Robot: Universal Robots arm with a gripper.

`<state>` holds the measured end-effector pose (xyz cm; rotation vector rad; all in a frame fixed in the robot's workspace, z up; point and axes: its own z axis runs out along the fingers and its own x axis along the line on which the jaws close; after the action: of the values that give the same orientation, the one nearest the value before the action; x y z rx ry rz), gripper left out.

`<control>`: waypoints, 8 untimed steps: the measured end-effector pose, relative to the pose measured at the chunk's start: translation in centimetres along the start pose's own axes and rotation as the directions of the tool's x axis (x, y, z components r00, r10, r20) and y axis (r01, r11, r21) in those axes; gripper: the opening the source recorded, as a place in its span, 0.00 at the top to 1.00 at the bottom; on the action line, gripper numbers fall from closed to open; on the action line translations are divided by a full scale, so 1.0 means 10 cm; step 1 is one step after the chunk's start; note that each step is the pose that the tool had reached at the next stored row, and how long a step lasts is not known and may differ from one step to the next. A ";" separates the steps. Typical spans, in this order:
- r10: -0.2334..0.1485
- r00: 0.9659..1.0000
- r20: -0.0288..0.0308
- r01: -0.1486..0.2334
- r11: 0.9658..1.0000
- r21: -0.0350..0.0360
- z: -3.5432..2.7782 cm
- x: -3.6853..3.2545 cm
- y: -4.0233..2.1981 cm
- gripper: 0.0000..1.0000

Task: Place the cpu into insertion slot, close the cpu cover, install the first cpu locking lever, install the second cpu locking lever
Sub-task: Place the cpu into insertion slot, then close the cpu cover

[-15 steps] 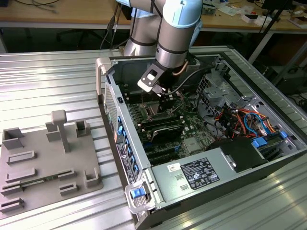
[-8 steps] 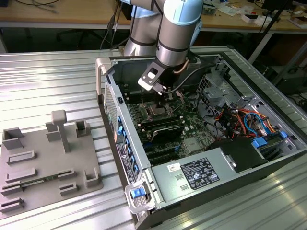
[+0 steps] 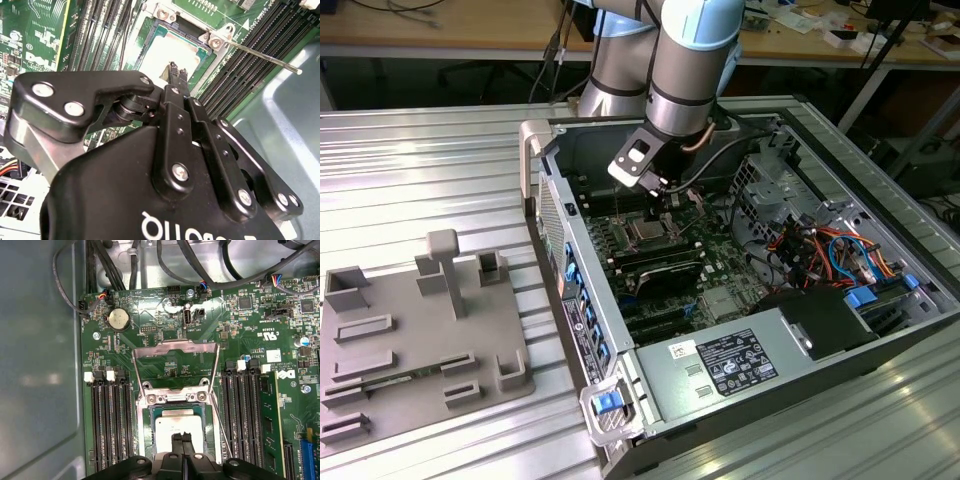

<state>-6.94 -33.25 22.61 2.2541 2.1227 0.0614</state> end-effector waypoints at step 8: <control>0.000 1.000 0.000 0.000 1.000 0.000 -0.002 0.000 0.000 0.89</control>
<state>-6.94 -33.25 22.63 2.2541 2.1226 0.0614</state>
